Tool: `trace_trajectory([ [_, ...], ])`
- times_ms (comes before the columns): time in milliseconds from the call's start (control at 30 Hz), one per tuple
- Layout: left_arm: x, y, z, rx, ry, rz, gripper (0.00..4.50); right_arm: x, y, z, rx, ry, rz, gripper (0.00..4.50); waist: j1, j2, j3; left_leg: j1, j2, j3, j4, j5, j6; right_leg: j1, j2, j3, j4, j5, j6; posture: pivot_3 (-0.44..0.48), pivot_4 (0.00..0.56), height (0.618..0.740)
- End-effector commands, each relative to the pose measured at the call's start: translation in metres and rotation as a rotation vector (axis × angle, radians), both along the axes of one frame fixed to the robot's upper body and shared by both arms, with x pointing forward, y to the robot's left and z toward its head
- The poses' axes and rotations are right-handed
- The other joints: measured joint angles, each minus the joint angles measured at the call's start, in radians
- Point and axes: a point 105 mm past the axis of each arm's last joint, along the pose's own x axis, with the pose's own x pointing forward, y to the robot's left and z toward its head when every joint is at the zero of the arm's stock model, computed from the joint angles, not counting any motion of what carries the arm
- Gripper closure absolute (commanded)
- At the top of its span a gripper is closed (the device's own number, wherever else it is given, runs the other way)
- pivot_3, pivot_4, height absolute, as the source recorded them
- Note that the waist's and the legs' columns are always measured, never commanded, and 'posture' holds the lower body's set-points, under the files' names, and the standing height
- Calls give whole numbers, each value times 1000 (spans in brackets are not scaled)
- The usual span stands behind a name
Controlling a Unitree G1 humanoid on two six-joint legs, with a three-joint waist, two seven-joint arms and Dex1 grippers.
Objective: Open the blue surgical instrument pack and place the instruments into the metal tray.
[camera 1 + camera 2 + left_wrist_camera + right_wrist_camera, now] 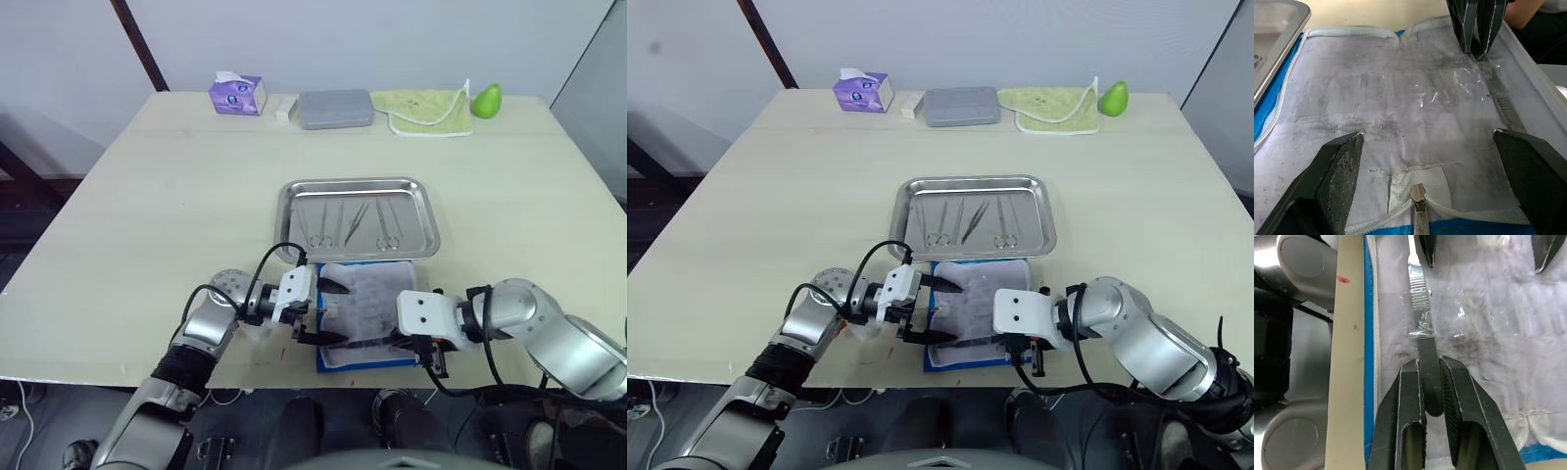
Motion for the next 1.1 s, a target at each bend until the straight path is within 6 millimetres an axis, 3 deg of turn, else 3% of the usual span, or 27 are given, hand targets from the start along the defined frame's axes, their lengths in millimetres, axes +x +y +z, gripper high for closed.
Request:
trace_trajectory([
  [33, -7, 7, -25, 80, 89, 31, 0, 0, 5, 13, 2, -62, 28, 4442, 0, 0, 0, 0, 0, 0, 0, 0, 0, 0, 0, 0, 0, 0, 0, 0, 150, 740],
  [1100, -3, 5, -31, 113, 87, 30, 0, 5, -22, 25, -113, -115, 34, 4442, 3, 1, 2, -2, 0, 0, 0, 0, 0, -2, -2, 0, -1, 0, 0, 0, 150, 740],
])
